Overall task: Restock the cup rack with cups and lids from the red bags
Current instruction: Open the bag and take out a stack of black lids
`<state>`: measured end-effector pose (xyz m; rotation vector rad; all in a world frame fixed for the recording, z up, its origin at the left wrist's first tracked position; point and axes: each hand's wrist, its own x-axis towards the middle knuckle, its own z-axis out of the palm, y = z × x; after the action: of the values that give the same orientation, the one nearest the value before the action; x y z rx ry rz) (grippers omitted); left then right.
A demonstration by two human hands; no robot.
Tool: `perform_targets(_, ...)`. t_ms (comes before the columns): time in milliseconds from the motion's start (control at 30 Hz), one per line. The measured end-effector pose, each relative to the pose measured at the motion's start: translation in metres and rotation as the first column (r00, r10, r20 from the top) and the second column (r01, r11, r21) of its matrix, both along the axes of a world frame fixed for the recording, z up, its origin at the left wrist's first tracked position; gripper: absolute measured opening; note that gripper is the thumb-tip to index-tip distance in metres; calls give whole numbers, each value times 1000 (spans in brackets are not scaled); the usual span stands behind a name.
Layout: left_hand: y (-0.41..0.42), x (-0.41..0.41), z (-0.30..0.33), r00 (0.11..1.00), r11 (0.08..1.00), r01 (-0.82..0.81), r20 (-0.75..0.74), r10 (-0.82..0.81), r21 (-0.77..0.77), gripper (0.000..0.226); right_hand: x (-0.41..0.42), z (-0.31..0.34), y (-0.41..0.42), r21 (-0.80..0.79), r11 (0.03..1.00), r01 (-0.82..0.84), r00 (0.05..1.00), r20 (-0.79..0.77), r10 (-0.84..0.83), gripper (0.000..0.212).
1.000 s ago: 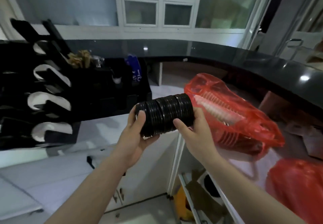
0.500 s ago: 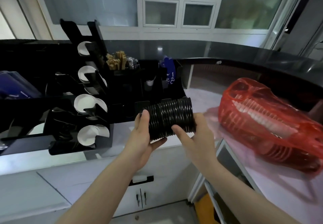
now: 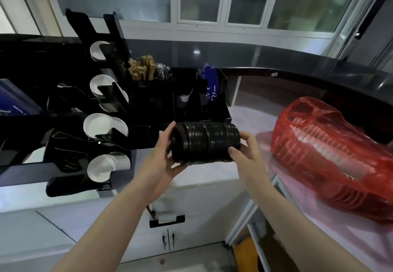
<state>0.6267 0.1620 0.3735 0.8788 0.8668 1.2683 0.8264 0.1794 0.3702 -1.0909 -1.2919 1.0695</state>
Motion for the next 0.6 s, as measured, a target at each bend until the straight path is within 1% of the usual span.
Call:
perform_targets(33,6,0,0,1000,1000,-11,8,11,3,44,2,0,7,-28,1000,-5,998,-56,3,36)
perform_targets(67,12,1,0,1000,999,-31,3,31,18,43,4,1,15,-41,999,-23,995,-98,19,41)
perform_targets(133,24,2,-1,997,996,-83,-2,83,36,50,6,3,32,-45,995,-87,985,-155,79,50)
perform_targets(233,43,1,-2,981,981,-191,25,190,19,57,9,5,62,-56,984,-170,967,-203,155,62)
perform_targets(300,61,3,-3,958,958,-286,11,285,27,47,12,5,84,-76,978,-194,967,-184,178,66)
perform_targets(367,80,9,-3,928,927,-373,-14,373,39,32,17,6,107,-104,969,-223,968,-143,207,67)
perform_targets(433,100,20,-2,911,911,-411,-31,412,45,26,25,8,129,-127,959,-254,961,-142,236,66)
perform_targets(533,125,35,1,908,908,-419,-13,419,29,25,39,10,161,-131,945,-299,941,-208,268,63)
perform_targets(600,139,45,2,916,915,-401,2,402,35,35,46,9,178,-111,937,-332,930,-202,306,62)
